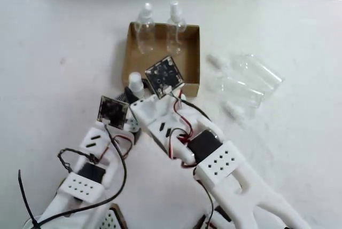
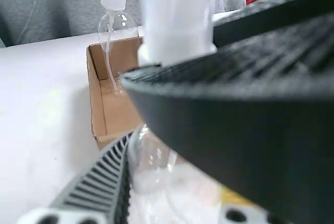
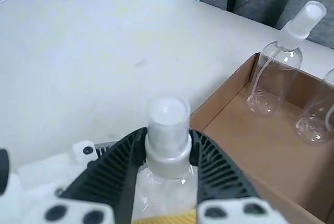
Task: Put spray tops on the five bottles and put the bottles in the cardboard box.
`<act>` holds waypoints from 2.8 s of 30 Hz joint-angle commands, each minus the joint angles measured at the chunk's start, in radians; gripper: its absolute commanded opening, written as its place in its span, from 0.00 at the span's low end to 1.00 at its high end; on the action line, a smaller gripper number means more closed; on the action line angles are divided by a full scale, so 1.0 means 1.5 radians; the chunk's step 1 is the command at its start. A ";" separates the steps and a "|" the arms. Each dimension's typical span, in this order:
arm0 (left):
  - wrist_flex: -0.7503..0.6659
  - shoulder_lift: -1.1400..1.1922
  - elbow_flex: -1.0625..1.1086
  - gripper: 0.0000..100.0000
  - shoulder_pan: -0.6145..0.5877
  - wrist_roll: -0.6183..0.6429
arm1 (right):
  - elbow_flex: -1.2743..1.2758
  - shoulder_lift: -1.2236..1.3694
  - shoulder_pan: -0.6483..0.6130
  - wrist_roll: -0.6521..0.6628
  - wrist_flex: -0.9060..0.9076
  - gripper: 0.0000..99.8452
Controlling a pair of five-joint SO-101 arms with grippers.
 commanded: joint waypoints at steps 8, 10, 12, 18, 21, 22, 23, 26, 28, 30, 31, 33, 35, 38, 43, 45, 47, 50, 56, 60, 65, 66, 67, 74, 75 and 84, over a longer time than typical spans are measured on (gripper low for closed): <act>-0.002 -0.011 -0.001 0.05 0.004 -0.005 | -0.029 0.029 -0.038 0.004 0.050 0.22; -0.002 -0.011 -0.001 0.05 0.004 -0.005 | -0.041 0.029 -0.038 0.003 0.068 0.22; -0.002 -0.011 -0.001 0.05 0.004 -0.005 | -0.054 0.029 -0.038 0.003 0.085 0.23; -0.002 -0.011 -0.001 0.05 0.004 -0.005 | -0.088 0.028 -0.038 0.003 0.115 0.23; -0.002 -0.011 -0.001 0.05 0.004 -0.005 | -0.100 0.028 -0.038 0.003 0.124 0.23; -0.002 -0.011 -0.001 0.05 0.004 -0.005 | -0.103 0.028 -0.038 0.003 0.124 0.23; -0.002 -0.011 -0.001 0.05 0.004 -0.005 | -0.104 0.028 -0.038 0.003 0.124 0.23; -0.002 -0.011 -0.001 0.05 0.004 -0.005 | -0.118 0.028 -0.038 0.003 0.123 0.23; -0.002 -0.011 -0.001 0.05 0.004 -0.005 | -0.128 0.028 -0.038 0.003 0.123 0.23; -0.002 -0.011 -0.001 0.05 0.004 -0.005 | -0.136 0.023 -0.038 0.003 0.124 0.27; -0.002 -0.011 -0.001 0.05 0.004 -0.005 | -0.136 0.015 -0.038 0.003 0.124 0.30; -0.002 -0.011 -0.001 0.05 0.004 -0.005 | -0.136 -0.008 -0.038 0.003 0.124 0.35; -0.002 -0.011 -0.001 0.05 0.004 -0.005 | -0.135 -0.036 -0.038 0.003 0.124 0.38; -0.002 -0.011 -0.001 0.05 0.004 -0.005 | -0.137 -0.080 -0.038 0.003 0.149 0.38; -0.002 -0.011 -0.001 0.05 0.004 -0.005 | -0.138 -0.143 -0.036 0.003 0.174 0.38; -0.002 -0.011 -0.001 0.05 0.004 -0.005 | -0.138 -0.164 -0.035 0.003 0.184 0.38; -0.002 -0.011 -0.001 0.05 0.004 -0.005 | -0.138 -0.189 -0.035 0.003 0.195 0.38; -0.002 -0.011 -0.001 0.05 0.004 -0.005 | -0.138 -0.231 -0.033 0.005 0.208 0.38; -0.003 -0.011 -0.001 0.05 0.003 -0.006 | -0.134 -0.325 0.068 0.003 0.269 0.38; -0.006 -0.014 -0.002 0.05 -0.001 -0.004 | -0.115 -0.335 0.178 0.003 0.312 0.38; -0.009 -0.015 -0.005 0.05 -0.002 -0.004 | -0.037 -0.336 0.272 0.003 0.311 0.38; -0.021 -0.015 -0.005 0.05 -0.002 -0.005 | -0.024 -0.336 0.286 0.003 0.311 0.38; -0.041 -0.015 -0.003 0.05 -0.003 -0.006 | -0.007 -0.335 0.298 0.003 0.311 0.38; -0.158 -0.015 -0.003 0.05 -0.075 -0.001 | 0.155 -0.339 0.328 0.003 0.204 0.38; -0.169 -0.015 -0.004 0.05 -0.079 -0.001 | 0.179 -0.339 0.327 0.003 0.181 0.38; -0.076 -0.014 -0.092 0.05 -0.167 0.122 | 0.243 -0.340 0.324 0.003 0.116 0.38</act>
